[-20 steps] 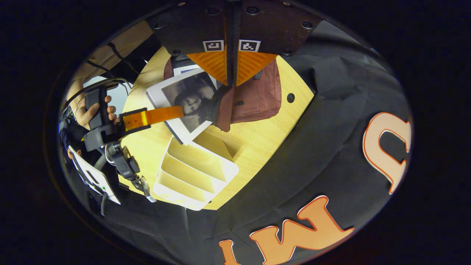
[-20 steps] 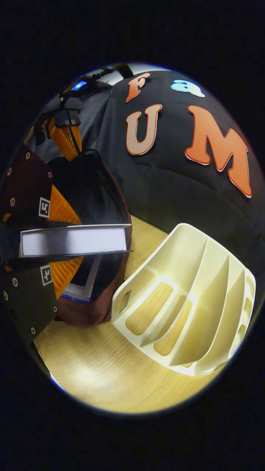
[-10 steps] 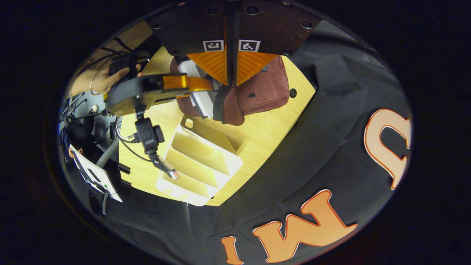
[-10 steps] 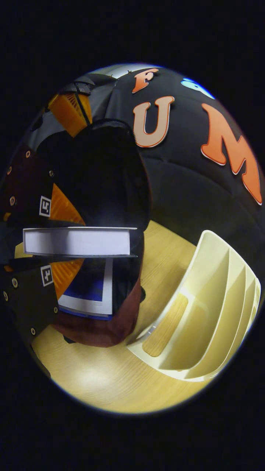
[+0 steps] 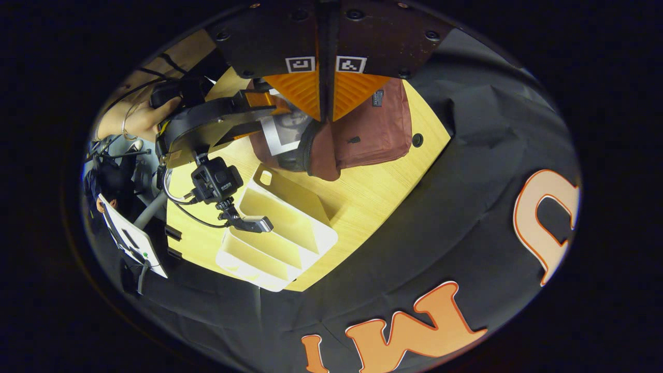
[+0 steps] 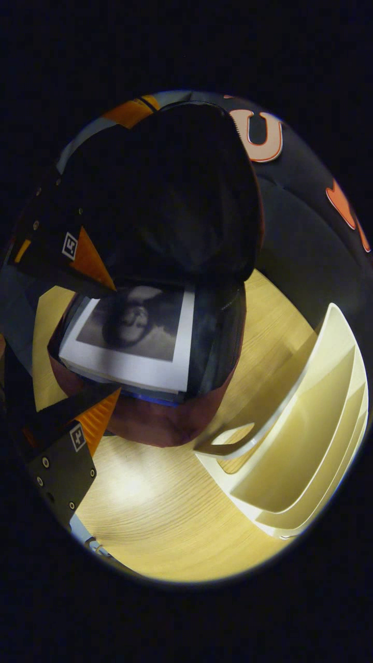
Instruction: Open the schoolbag, grab two books from the bookshelf and put them into the schoolbag.
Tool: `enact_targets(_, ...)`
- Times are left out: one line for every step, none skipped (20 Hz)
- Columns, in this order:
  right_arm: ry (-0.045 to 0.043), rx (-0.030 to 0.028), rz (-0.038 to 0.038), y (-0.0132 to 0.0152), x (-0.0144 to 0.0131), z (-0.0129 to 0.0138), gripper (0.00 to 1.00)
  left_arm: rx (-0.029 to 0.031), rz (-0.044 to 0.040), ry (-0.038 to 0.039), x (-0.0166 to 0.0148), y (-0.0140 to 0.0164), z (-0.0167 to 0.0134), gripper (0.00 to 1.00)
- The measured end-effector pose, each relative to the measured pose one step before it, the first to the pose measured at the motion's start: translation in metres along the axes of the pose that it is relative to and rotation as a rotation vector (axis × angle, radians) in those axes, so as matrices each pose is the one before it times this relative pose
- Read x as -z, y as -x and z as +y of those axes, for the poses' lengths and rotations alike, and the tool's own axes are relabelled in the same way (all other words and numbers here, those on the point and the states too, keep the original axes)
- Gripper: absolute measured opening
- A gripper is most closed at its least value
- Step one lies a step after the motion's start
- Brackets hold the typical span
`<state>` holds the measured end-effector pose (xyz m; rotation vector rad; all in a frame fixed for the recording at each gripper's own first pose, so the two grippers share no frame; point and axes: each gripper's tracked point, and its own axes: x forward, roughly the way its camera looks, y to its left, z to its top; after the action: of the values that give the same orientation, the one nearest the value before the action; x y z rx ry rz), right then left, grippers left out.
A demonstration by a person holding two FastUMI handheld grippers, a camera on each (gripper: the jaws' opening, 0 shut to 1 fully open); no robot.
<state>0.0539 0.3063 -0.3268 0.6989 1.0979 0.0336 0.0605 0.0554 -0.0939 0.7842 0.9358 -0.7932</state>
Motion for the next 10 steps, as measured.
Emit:
enact_targets(0.01683, 0.00616, 0.00261, 0.00448, 0.00066, -0.00397, 0.98, 0.00255, -0.00288, 0.00539, 0.00021, -0.00071, -0.00081, 0.0)
enact_targets(0.01299, 0.00779, -0.00592, 0.00634, -0.00107, -0.00332, 0.98, 0.00183, -0.00179, 0.00598, 0.00189, -0.00042, -0.00071, 0.0)
enact_targets(0.00303, 0.00558, -0.00669, 0.00745, -0.00235, -0.00482, 0.98, 0.00404, -0.00309, 0.00575, 0.00086, -0.00226, -0.00141, 0.01)
enact_targets(-0.00242, -0.00082, -0.00431, 0.00838, -0.00253, -0.0053, 0.98, 0.00419, -0.0014, 0.0093, 0.0014, -0.0021, -0.00085, 0.0)
enact_targets(-0.00625, 0.00086, -0.00162, 0.00841, -0.00176, -0.00763, 0.98, 0.00453, 0.00213, 0.01367, 0.00234, -0.00328, -0.00143, 0.0)
enact_targets(-0.00661, 0.0036, -0.00353, 0.00838, -0.00223, -0.01129, 0.98, 0.00613, 0.00141, 0.01463, 0.00318, -0.00323, -0.0025, 0.01)
enact_targets(-0.00584, 0.0126, -0.00803, 0.00816, -0.00466, -0.0129, 0.98, 0.00696, 0.00209, 0.01482, 0.00238, -0.00389, -0.00251, 0.01)
enact_targets(-0.00439, 0.01886, -0.01175, 0.0092, -0.00721, -0.01265, 0.98, 0.00172, 0.00285, 0.0109, 0.00441, -0.00334, -0.00174, 0.02)
enact_targets(-0.00167, 0.01881, -0.01433, 0.00856, -0.00913, -0.01417, 0.98, 0.00423, 0.00104, 0.01308, 0.00151, -0.00378, -0.00248, 0.04)
enact_targets(-0.00085, 0.01408, -0.00814, 0.00802, -0.0063, -0.01429, 0.98, 0.01336, 0.00003, 0.01667, 0.00142, -0.00399, -0.00432, 0.05)
